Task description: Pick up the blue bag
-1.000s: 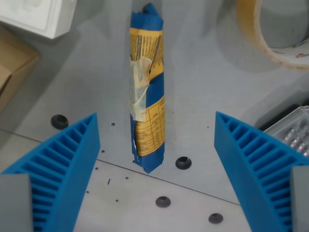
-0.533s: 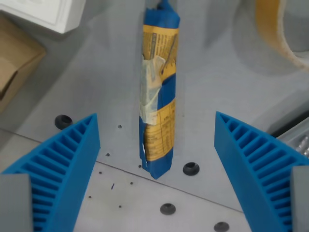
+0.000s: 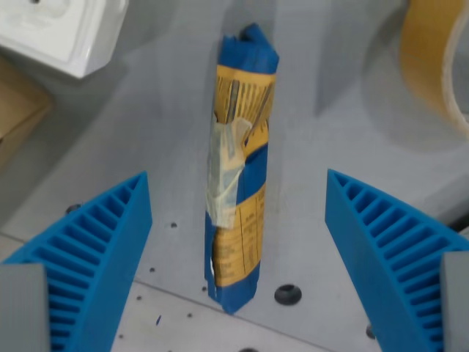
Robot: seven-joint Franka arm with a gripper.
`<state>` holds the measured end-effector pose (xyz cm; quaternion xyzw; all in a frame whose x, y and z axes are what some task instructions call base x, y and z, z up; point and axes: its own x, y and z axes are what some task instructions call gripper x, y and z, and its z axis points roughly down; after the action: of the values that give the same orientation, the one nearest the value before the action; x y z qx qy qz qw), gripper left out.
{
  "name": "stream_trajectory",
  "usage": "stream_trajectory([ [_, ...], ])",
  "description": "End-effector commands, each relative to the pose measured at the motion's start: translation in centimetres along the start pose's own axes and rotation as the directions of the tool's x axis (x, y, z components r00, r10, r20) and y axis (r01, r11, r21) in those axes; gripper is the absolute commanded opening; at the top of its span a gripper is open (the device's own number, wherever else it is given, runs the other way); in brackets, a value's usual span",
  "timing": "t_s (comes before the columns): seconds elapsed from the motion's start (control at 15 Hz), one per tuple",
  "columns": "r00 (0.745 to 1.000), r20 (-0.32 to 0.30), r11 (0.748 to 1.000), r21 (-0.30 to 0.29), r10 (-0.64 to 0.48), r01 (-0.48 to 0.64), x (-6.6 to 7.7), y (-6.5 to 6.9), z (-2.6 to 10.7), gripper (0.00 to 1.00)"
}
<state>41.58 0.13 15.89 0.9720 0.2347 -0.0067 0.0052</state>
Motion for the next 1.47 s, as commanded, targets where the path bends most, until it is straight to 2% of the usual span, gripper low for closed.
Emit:
stream_trajectory([
  [0.07,0.997,-0.063,0.997,-0.063,-0.052,0.048,-0.6,-0.8,-0.5,1.0],
  [0.53,0.996,-0.077,0.997,-0.07,-0.048,0.042,-1.4,-1.4,-0.5,1.0],
  [1.07,0.996,-0.081,0.996,-0.073,-0.047,0.041,-1.1,-1.0,-0.1,1.0],
  [1.47,0.996,-0.08,0.997,-0.074,-0.044,0.038,-0.1,-0.8,2.9,1.0],
])
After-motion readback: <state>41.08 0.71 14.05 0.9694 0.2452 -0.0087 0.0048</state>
